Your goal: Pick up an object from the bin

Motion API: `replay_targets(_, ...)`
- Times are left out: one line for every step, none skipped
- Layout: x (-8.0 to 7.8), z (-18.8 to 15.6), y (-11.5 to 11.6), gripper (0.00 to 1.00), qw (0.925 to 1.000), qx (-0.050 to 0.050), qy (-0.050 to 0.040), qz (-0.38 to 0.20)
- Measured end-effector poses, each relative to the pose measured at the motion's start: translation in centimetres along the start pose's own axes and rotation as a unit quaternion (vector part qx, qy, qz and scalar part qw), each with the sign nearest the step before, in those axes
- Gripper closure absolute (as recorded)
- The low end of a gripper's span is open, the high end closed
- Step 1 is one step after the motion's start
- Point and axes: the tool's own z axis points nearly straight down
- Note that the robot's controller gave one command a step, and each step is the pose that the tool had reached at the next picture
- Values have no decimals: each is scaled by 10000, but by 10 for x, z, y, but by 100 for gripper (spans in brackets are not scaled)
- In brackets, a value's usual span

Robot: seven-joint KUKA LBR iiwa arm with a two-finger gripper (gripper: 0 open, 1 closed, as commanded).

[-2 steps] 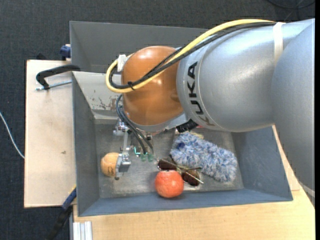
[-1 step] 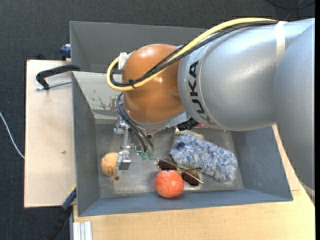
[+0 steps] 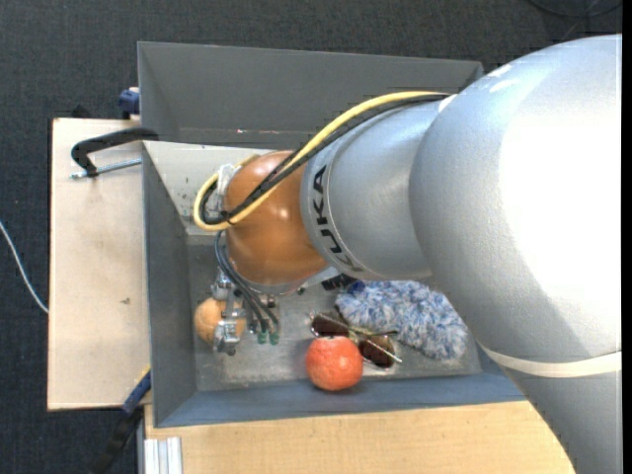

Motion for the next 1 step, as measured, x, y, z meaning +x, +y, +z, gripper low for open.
replay_targets(2,9,-6,0,10000,51,18,9)
